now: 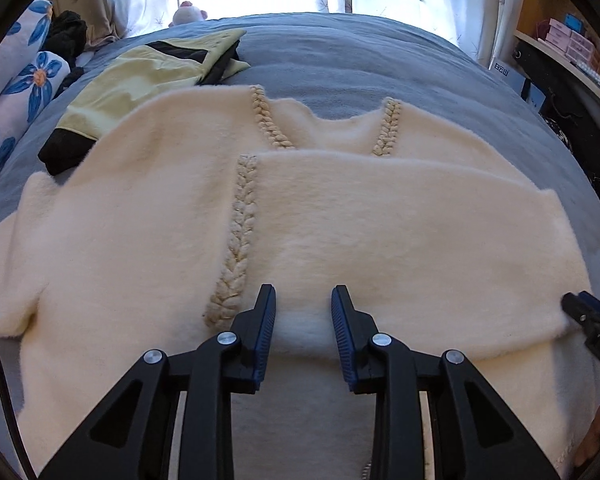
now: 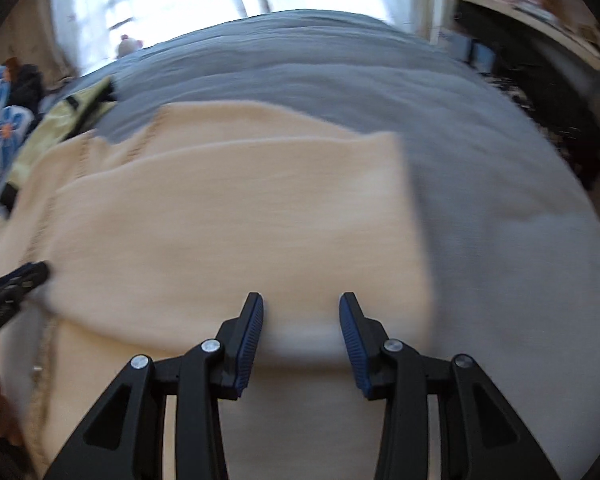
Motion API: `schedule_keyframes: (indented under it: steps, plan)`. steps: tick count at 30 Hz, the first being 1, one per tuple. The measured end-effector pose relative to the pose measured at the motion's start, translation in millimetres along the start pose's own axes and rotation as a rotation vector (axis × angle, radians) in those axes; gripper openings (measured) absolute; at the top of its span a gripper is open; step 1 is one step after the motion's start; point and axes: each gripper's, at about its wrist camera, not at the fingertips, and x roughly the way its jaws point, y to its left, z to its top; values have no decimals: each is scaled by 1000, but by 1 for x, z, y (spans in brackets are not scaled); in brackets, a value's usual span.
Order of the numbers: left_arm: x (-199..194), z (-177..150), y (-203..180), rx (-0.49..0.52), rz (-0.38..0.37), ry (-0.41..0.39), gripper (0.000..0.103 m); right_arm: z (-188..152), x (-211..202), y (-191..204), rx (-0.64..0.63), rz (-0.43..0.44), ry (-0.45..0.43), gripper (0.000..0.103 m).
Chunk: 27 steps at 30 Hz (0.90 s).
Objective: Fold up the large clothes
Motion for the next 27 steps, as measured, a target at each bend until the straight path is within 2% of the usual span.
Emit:
schedule_keyframes:
  steps: [3,7,10,18,23,27]
  plan:
    - [0,-1,1,4,9,-6,28,-5,-3,-11,28,29,-1,37]
    - [0,-1,-3,12,31,-7,28,-7,-2,2,11,-40,-1,42]
    - [-2,-1,-3,8,33,-3,29,-4,0,6,36,-61,-1,45]
    - [-2,-1,0,-14,15,4,30,-8,-2,1,73,-32,11,49]
    - [-4,-3,-1,-26,3,7,36,-9,0,3,63,-28,18,53]
    - [-11,-6,-1,-27,0,18,36,-9,-6,3,90,-29,40,54]
